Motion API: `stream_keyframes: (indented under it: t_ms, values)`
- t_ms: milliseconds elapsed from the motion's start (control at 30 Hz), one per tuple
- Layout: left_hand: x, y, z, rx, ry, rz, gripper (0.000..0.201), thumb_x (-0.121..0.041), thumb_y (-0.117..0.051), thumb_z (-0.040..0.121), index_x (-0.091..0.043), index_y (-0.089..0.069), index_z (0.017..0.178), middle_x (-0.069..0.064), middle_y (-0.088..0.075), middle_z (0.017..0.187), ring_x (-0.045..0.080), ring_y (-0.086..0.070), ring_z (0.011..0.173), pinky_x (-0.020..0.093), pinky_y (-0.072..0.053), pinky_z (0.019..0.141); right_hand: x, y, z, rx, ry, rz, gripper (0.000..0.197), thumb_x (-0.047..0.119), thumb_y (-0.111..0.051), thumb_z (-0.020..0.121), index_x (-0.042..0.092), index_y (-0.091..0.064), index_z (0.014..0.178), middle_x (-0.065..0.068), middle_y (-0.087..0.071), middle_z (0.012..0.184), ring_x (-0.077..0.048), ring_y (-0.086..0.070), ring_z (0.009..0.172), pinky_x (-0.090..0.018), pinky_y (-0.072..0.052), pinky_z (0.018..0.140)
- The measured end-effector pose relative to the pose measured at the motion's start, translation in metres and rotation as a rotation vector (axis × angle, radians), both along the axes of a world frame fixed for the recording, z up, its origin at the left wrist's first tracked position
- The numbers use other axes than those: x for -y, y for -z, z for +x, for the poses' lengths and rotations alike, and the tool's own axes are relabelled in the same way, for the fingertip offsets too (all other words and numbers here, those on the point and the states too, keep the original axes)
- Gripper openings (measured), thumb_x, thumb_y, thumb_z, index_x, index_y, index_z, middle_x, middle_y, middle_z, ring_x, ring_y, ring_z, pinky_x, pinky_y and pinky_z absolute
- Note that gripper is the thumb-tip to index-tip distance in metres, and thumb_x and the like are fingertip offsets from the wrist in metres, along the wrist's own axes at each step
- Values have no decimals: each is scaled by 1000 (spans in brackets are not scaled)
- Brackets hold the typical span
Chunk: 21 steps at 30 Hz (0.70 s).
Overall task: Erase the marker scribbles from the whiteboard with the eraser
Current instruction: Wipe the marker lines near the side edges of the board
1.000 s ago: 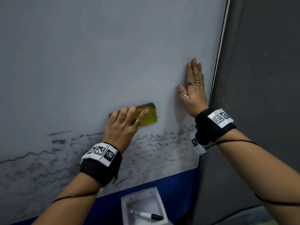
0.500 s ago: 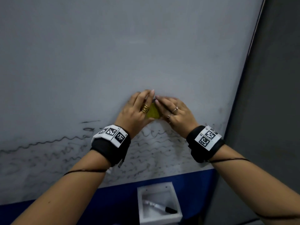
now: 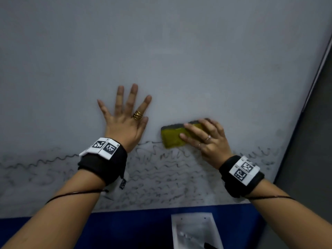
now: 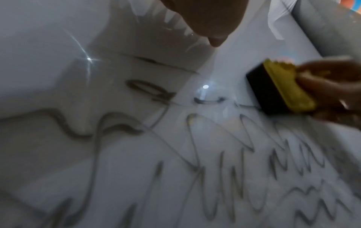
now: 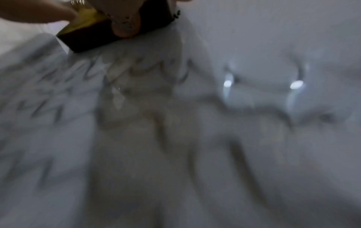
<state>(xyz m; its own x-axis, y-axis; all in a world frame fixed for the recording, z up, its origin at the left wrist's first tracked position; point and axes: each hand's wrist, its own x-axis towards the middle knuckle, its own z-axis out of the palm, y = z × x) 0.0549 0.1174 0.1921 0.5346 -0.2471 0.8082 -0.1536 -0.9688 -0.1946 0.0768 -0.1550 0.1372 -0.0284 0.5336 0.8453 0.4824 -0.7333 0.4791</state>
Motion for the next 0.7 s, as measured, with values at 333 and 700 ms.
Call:
stream_keyframes:
  t_ms: [333, 700]
  values:
    - [-19, -4, -10, -46, 110, 18, 50, -41, -23, 95, -39, -22, 144, -4, -11, 156, 20, -5, 144, 69, 12, 98, -29, 44, -8, -160, -74, -11, 58, 12, -48, 71, 36, -55, 124, 9, -51, 136, -25, -49, 112, -38, -31, 95]
    - [-50, -26, -29, -25, 97, -107, 75, -43, -36, 78, -32, -10, 148, 5, -6, 158, 23, -1, 144, 49, 16, 109, -71, 40, -10, -127, -76, -12, 49, 10, -54, 76, 32, -66, 119, 6, -53, 135, -26, -49, 106, -37, -33, 87]
